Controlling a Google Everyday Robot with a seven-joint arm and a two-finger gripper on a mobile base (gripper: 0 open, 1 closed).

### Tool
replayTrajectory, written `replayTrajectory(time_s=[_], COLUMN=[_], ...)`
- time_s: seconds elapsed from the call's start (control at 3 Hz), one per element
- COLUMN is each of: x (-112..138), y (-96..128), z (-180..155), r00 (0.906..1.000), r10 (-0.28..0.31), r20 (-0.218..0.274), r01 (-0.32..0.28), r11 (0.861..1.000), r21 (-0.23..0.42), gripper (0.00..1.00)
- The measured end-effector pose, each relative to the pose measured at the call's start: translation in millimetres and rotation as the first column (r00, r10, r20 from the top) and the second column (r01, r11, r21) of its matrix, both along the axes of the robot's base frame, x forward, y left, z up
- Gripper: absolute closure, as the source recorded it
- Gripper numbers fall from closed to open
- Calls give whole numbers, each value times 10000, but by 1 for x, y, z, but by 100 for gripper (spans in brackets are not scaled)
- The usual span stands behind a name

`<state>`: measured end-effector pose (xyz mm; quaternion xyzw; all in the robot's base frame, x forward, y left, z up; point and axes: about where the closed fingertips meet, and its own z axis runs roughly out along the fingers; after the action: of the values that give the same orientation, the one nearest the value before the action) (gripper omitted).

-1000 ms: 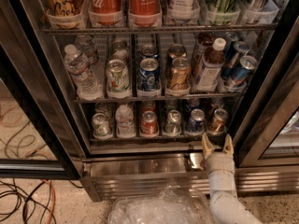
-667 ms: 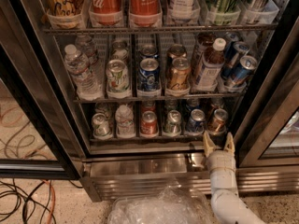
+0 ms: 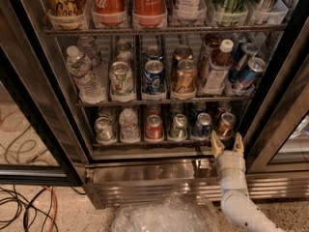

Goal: Pick orange can from bottom shelf of fridge

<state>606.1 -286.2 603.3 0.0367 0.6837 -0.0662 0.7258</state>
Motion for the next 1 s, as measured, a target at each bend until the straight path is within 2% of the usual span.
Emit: replayTrajectory(time_s=[0.33,1.0], x=[38,59], y=[-9,-13], z=[-4,1], r00=[9993,9991], r10=[262,336], r20=[-281,-244], r01=[-264,-336], r11=[9996,9994], r21=[-96,-4], gripper=[35,35])
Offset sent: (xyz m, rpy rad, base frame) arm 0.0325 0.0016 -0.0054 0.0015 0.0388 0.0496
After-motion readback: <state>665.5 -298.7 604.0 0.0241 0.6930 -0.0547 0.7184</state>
